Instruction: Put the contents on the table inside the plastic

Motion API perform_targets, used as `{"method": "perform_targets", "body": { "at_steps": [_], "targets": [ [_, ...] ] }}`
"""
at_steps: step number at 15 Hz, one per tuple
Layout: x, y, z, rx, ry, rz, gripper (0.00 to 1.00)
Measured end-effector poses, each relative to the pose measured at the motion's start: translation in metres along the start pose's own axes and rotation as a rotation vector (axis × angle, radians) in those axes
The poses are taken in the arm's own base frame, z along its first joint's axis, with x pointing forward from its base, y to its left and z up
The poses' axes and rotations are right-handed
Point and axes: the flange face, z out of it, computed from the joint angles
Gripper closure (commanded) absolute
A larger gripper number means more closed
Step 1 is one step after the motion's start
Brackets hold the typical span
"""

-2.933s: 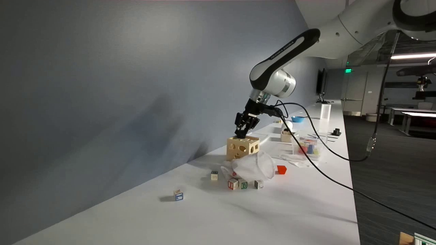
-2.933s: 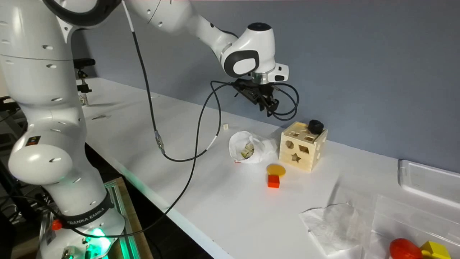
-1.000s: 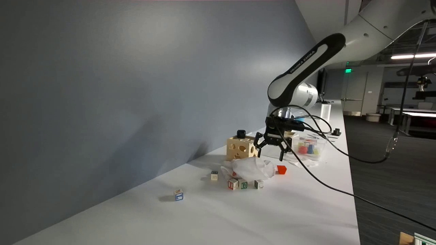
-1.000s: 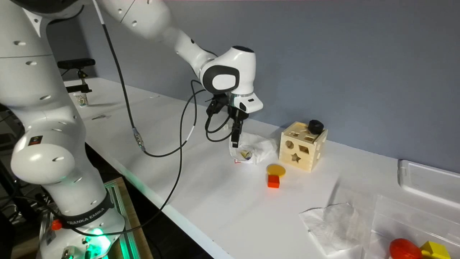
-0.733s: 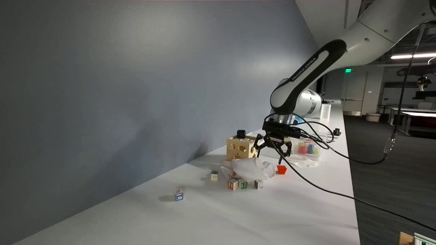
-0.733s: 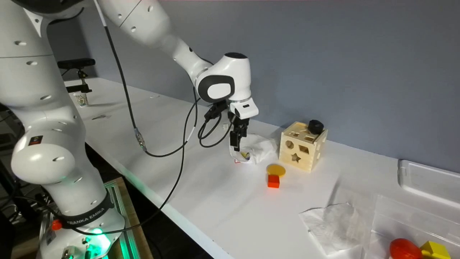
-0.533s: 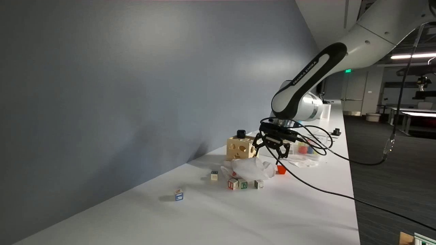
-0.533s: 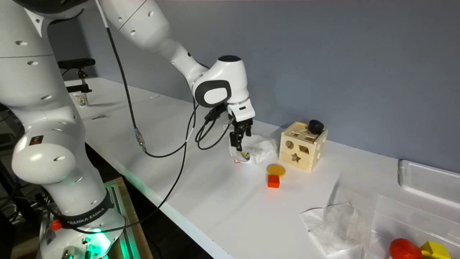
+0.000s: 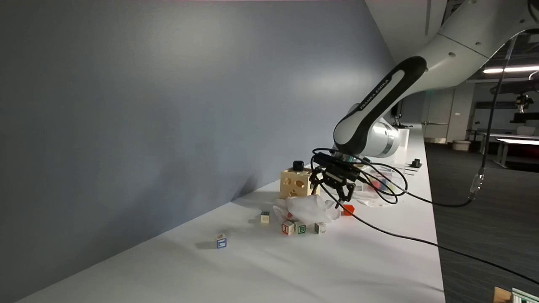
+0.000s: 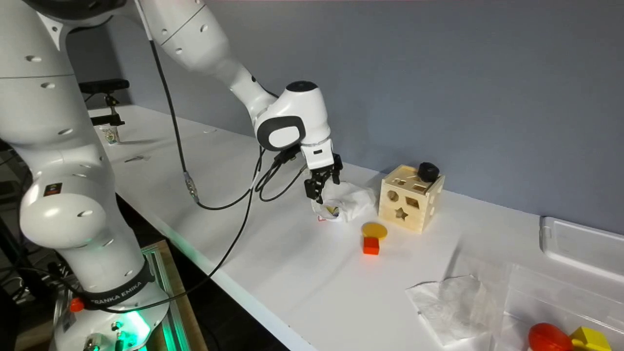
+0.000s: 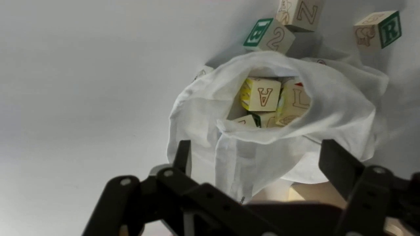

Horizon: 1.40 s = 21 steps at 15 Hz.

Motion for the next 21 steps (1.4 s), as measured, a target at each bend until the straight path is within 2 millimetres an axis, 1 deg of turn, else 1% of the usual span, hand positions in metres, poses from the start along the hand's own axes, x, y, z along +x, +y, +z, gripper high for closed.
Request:
{"method": "perform_targets", "body": {
  "at_steps": [4,5,6,10,12,16,17,21],
  "targets": [
    [-0.003,0.001,0.004,-0.006,-0.007,0.079,0.0],
    [-0.003,0.001,0.005,-0.008,-0.008,0.104,0.1],
    [-0.003,0.001,0.007,-0.01,-0.009,0.13,0.26],
    [0.0,-0.003,0.012,-0.006,-0.017,0.221,0.56],
    [0.002,-0.009,0.014,0.007,-0.01,0.255,0.68],
    [0.008,-0.024,0.017,0.034,0.002,0.303,0.97],
    [0.009,-0.028,0.018,0.041,0.003,0.308,1.0],
    [0.012,-0.045,0.016,0.079,0.022,0.294,1.0]
  ]
}}
